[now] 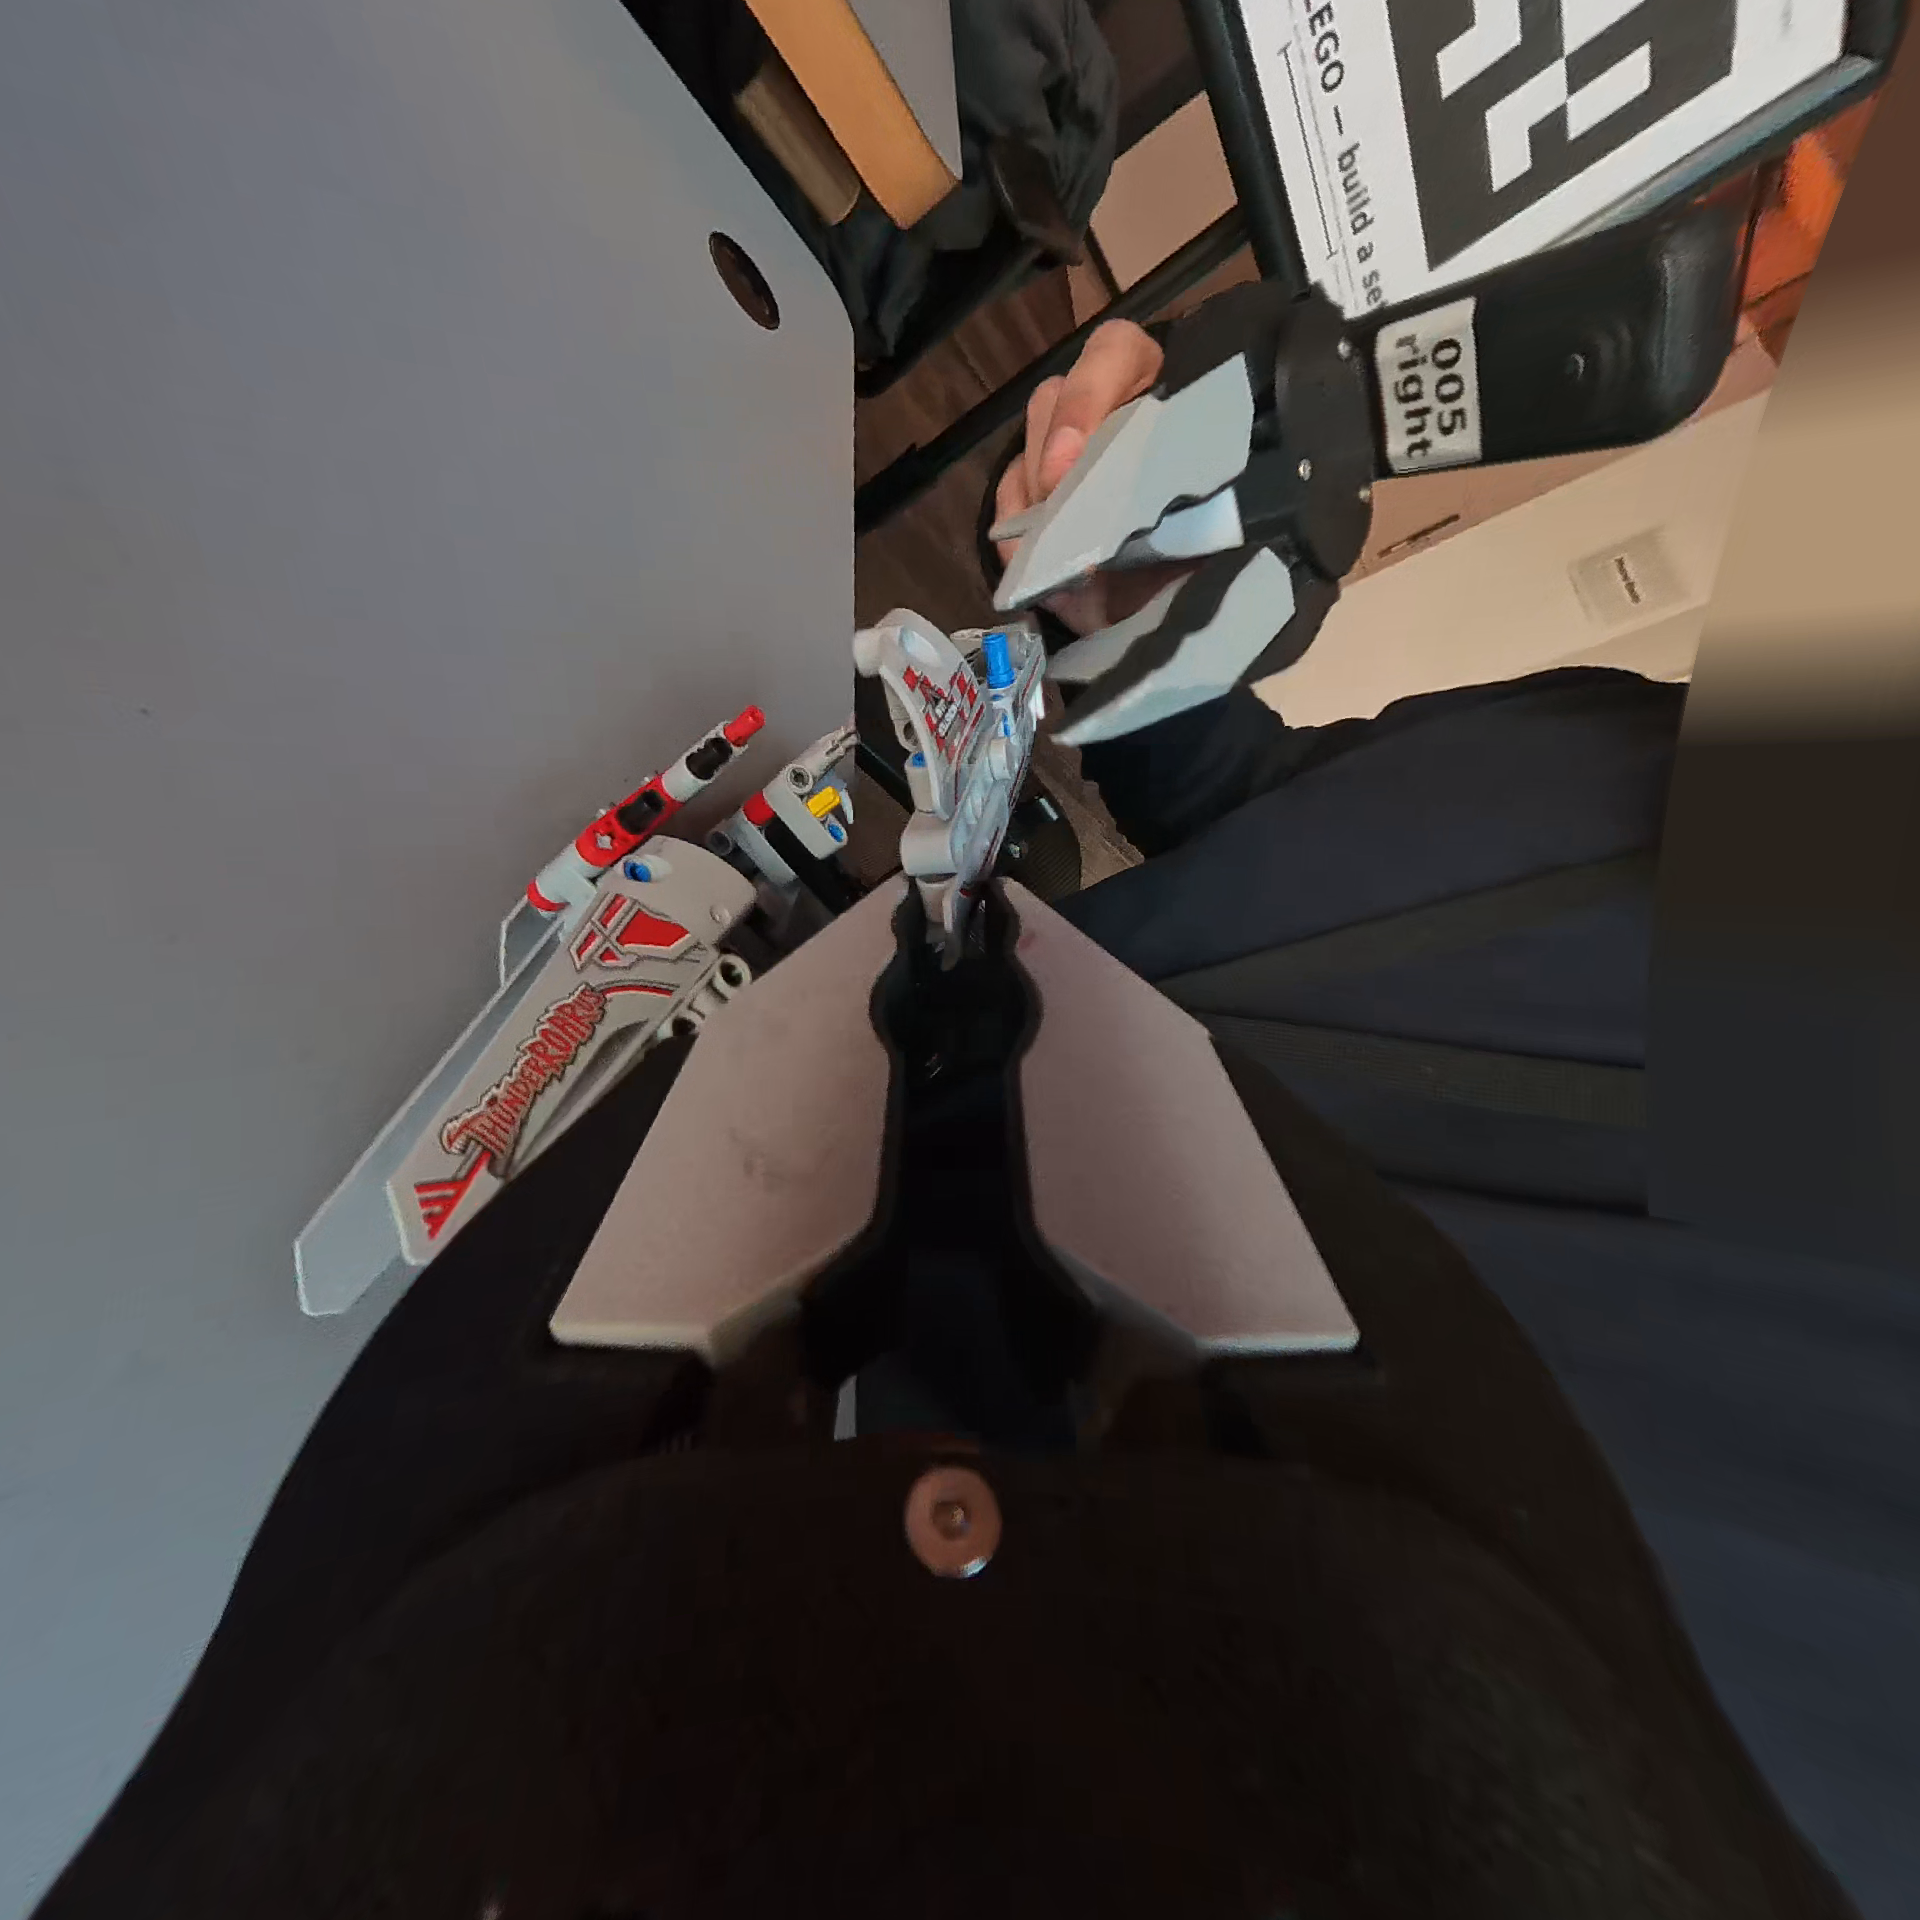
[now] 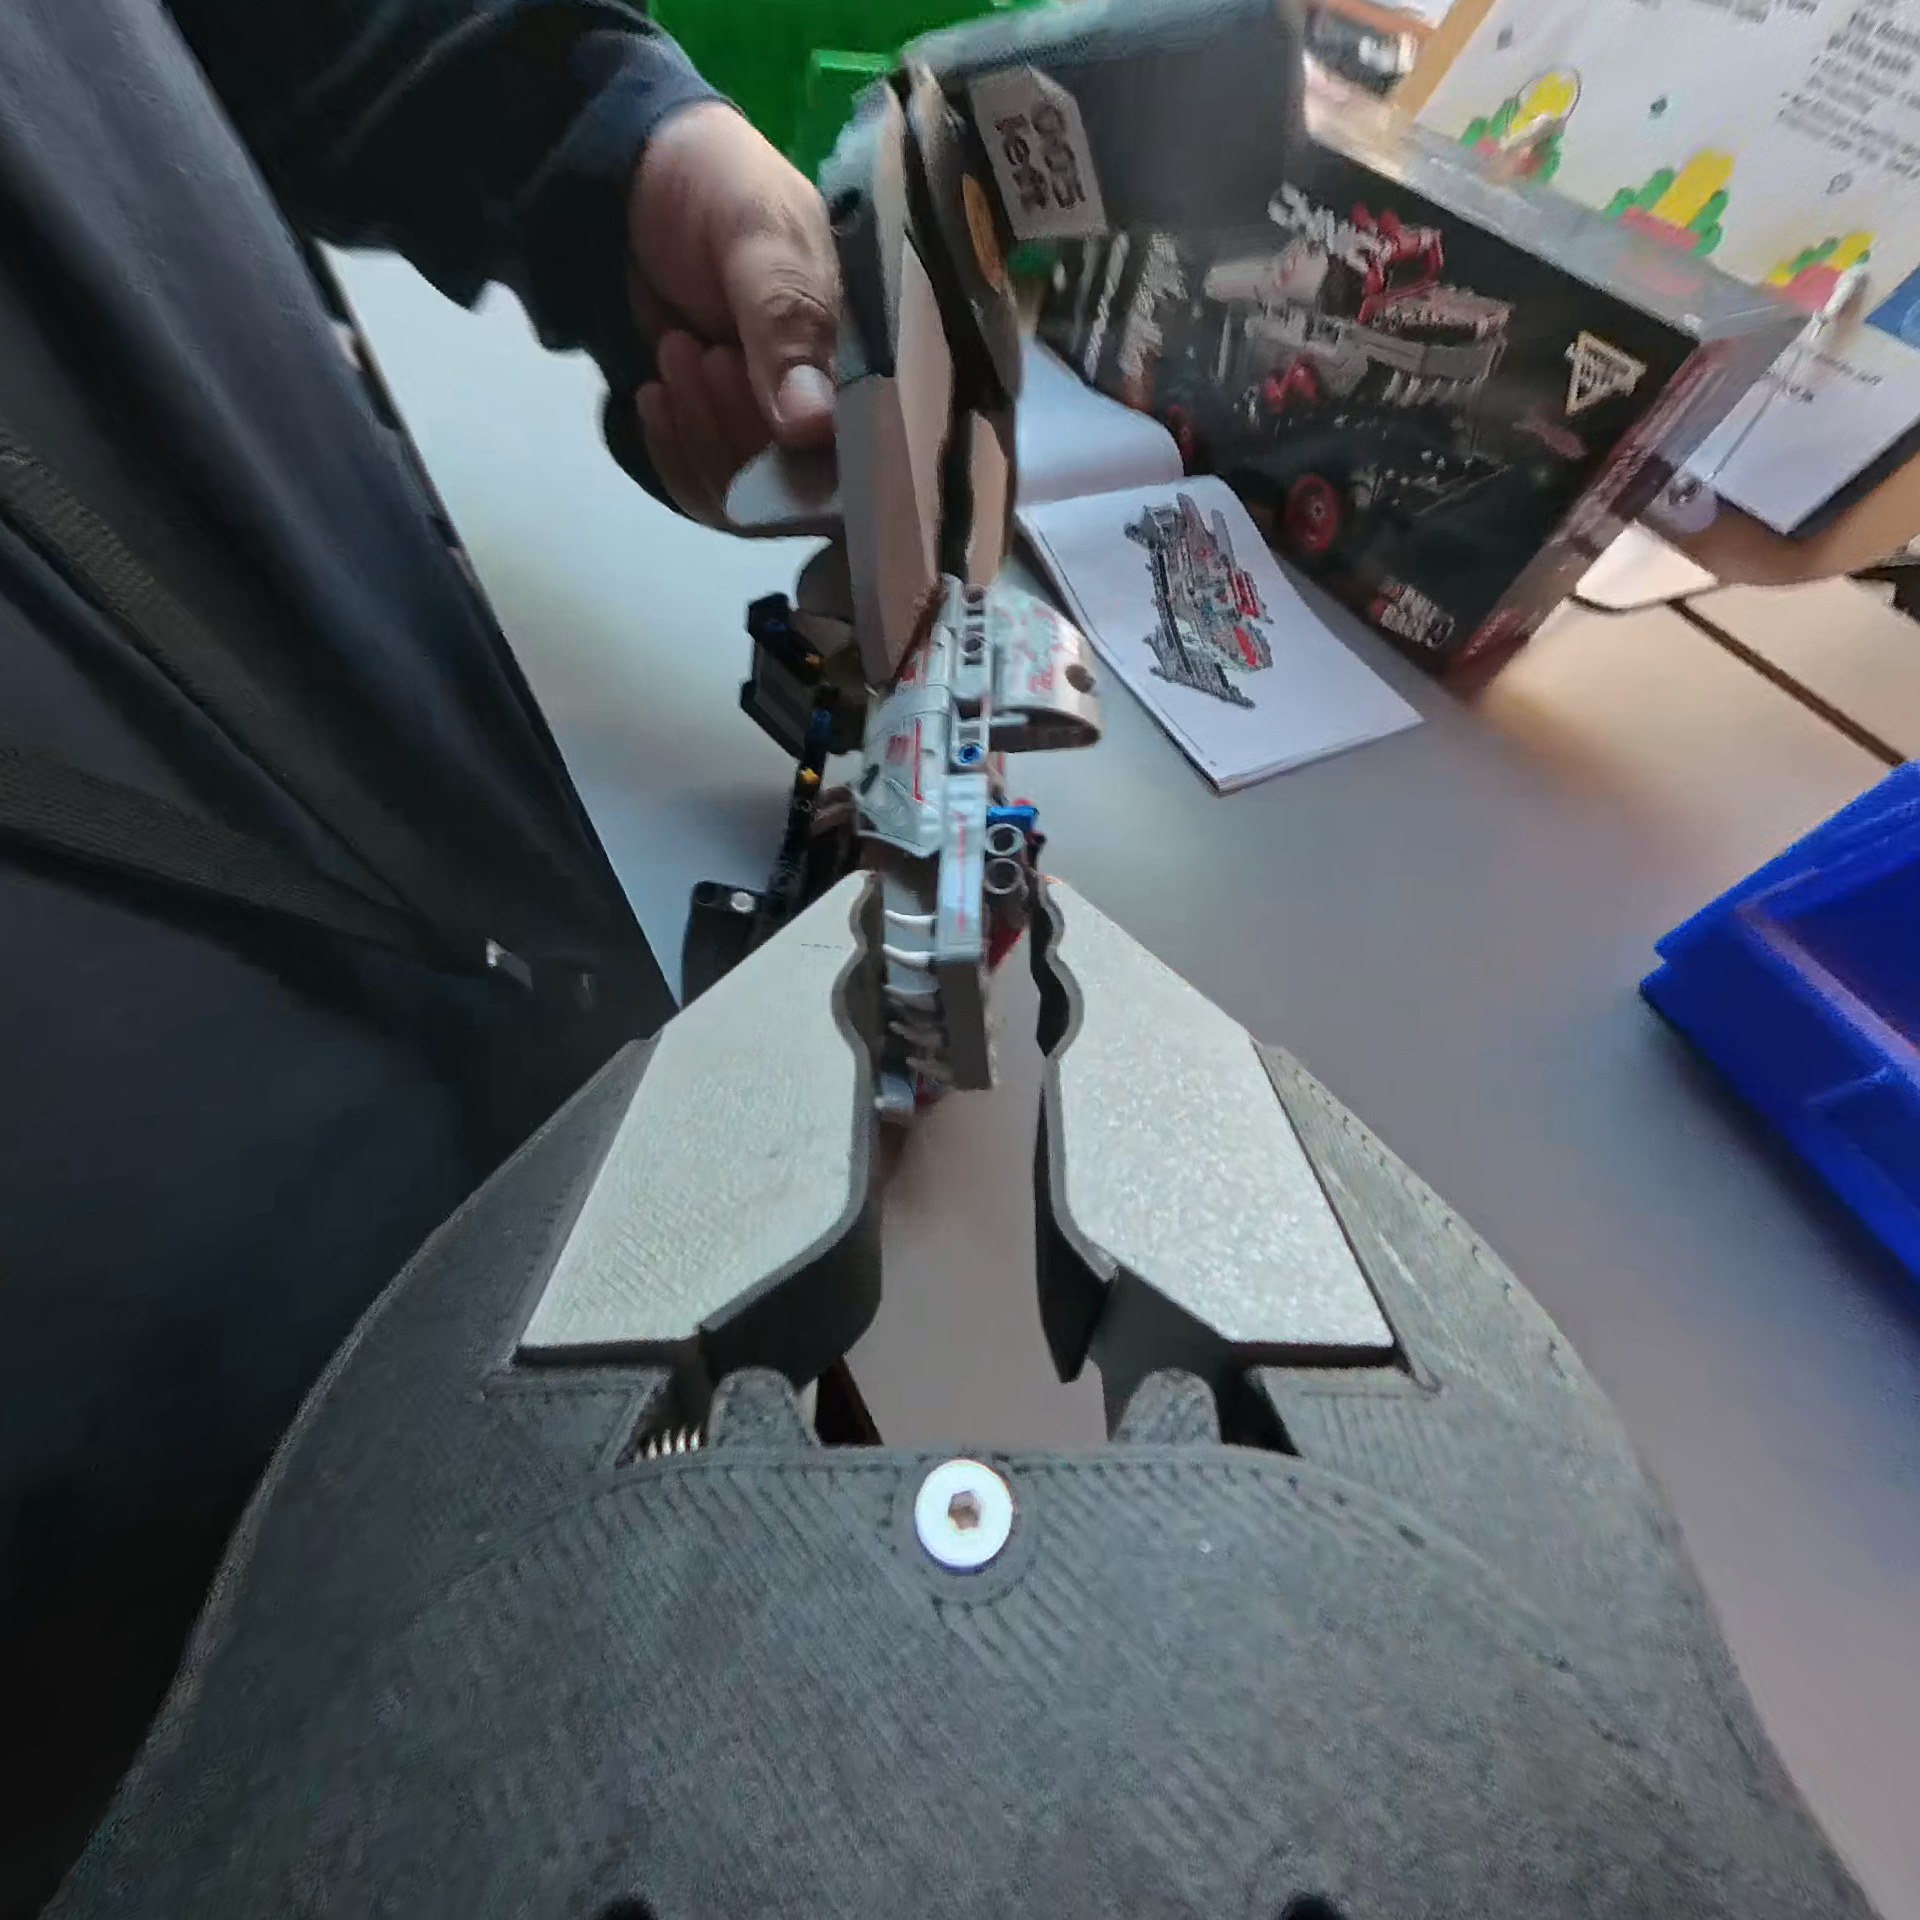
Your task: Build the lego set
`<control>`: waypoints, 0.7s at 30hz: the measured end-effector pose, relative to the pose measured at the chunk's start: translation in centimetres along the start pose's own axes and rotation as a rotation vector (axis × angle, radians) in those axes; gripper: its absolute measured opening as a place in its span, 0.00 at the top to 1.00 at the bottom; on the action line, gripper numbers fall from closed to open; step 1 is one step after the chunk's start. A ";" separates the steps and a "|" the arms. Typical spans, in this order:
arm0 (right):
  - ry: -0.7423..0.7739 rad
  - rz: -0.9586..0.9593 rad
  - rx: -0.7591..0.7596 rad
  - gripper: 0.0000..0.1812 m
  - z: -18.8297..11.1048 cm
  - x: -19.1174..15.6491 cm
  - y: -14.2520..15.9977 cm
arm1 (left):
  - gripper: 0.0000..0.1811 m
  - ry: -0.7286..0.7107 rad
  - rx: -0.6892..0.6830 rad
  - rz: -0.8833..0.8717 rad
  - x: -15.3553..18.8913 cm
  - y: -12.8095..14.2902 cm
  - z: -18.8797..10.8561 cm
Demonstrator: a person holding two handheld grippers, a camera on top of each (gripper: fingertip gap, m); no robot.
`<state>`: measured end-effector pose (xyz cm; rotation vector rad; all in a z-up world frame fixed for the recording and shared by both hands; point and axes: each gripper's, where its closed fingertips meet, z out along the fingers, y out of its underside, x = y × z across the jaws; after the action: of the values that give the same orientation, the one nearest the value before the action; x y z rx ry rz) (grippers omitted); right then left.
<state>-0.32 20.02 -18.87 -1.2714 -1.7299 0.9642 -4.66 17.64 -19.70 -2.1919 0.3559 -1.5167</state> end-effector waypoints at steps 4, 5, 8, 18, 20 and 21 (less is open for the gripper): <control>-0.017 -0.027 -0.100 0.91 0.7 -0.1 0.2 | 0.95 -0.010 -0.006 -0.037 0.0 0.6 0.2; -0.018 -0.045 -0.131 0.93 0.9 -0.1 0.3 | 0.96 -0.018 -0.004 -0.042 -0.1 0.7 0.2; -0.015 -0.103 -0.211 0.93 1.2 -0.1 0.9 | 0.96 -0.018 0.013 -0.061 -0.3 0.8 0.1; -0.010 -0.135 -0.248 1.00 1.8 -0.3 0.9 | 0.98 0.041 0.067 -0.125 -0.1 0.7 -0.1; -0.014 -0.103 -0.262 0.91 1.7 -0.2 1.1 | 0.98 0.038 0.109 -0.134 -0.3 0.2 -0.3; -0.019 -0.086 -0.266 0.89 1.5 -0.2 1.2 | 0.98 0.043 0.113 -0.135 -0.2 0.2 -0.3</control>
<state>-1.18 19.92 -20.65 -1.3431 -1.9605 0.7155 -5.01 17.53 -19.91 -2.1345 0.1347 -1.6163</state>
